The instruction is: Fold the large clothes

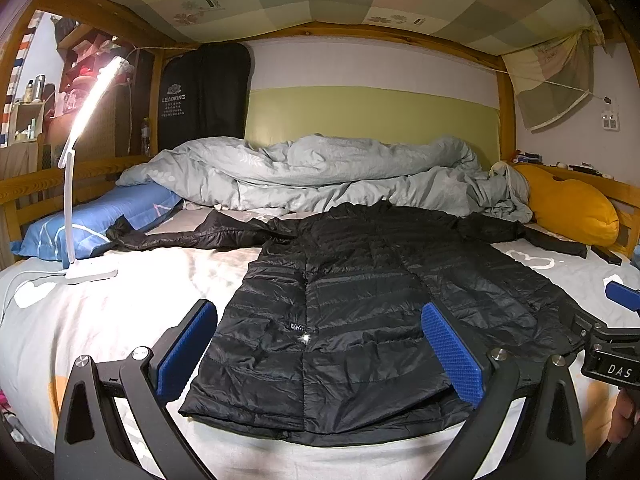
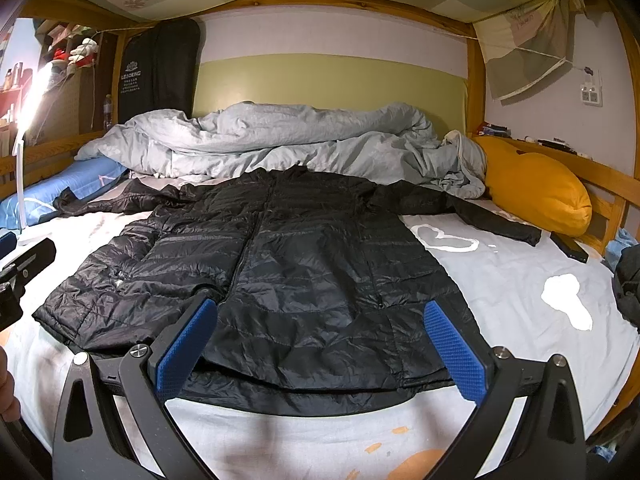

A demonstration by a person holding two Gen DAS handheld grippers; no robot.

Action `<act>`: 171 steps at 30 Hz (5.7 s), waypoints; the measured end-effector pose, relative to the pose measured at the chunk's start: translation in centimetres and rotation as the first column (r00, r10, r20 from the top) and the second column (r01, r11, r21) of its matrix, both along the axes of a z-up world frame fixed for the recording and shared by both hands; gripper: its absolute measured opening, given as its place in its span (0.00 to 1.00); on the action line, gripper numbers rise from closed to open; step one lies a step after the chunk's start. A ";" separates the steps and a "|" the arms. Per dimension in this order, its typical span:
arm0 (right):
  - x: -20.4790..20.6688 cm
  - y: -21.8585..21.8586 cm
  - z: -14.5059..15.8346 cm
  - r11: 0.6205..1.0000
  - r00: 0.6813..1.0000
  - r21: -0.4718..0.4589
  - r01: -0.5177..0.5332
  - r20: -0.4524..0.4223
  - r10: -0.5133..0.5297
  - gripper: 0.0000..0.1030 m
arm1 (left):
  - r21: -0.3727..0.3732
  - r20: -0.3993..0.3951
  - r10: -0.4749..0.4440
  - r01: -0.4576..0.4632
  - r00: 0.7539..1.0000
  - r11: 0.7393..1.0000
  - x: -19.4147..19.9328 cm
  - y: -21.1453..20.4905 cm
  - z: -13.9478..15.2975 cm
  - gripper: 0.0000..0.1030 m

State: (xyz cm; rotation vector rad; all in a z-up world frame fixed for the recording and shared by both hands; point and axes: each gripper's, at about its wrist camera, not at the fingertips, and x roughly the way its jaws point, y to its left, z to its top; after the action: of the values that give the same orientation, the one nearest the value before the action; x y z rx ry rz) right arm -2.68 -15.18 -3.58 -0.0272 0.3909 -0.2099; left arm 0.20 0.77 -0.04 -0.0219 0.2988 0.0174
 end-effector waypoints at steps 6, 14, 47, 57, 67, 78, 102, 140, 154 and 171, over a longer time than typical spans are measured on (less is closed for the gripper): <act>0.0 0.0 0.0 1.000 1.000 0.000 0.000 0.000 0.000 1.00 | 0.001 0.000 0.000 0.000 1.000 1.000 0.0 0.0 0.0 1.00; 0.0 0.0 0.0 1.000 1.000 0.001 0.000 0.000 0.000 1.00 | -0.002 0.001 0.001 -0.001 1.000 1.000 0.1 0.1 0.1 1.00; 0.0 0.1 -0.3 1.000 1.000 -0.002 -0.004 -0.004 0.004 1.00 | -0.009 -0.001 -0.002 0.002 1.000 1.000 -0.1 0.7 0.2 1.00; 0.2 -0.1 -0.5 0.998 0.999 0.046 -0.033 -0.020 0.034 1.00 | -0.015 -0.009 -0.010 0.010 1.000 1.000 -0.1 0.7 0.3 1.00; 0.7 0.1 -0.7 0.995 0.991 0.039 -0.094 -0.093 0.097 1.00 | -0.002 -0.059 0.009 -0.009 0.998 1.000 0.5 0.5 -0.6 1.00; 1.8 1.3 -3.3 0.976 0.946 -0.063 -0.209 -0.264 0.186 0.93 | 0.020 -0.239 -0.127 0.135 0.963 0.991 1.9 -0.4 -4.4 0.99; 5.9 -1.0 -6.6 0.946 0.923 -0.323 -0.036 -0.374 -0.092 0.18 | 0.189 -0.413 -0.003 0.089 0.911 0.978 7.2 1.6 -8.7 0.33; 14.4 -6.1 -1.4 0.991 0.938 -0.098 -0.086 -0.344 0.047 0.72 | 0.075 -0.414 -0.106 0.150 0.904 0.986 15.5 4.6 -3.1 0.65; 11.8 -12.1 1.9 0.995 0.954 -0.072 0.066 -0.288 -0.085 0.97 | 0.059 -0.313 0.007 0.012 0.950 0.998 12.5 8.9 -1.0 0.87; 12.4 -18.0 -0.8 0.932 0.929 0.352 0.083 -0.366 0.056 0.84 | -0.355 -0.461 -0.136 -0.042 0.877 0.934 12.5 15.9 -2.1 0.85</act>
State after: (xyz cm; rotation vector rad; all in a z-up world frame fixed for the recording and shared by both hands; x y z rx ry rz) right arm 9.68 -33.17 -4.42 0.3058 0.8049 -0.1428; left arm 12.70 16.71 -2.13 -0.3774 0.8015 -0.0835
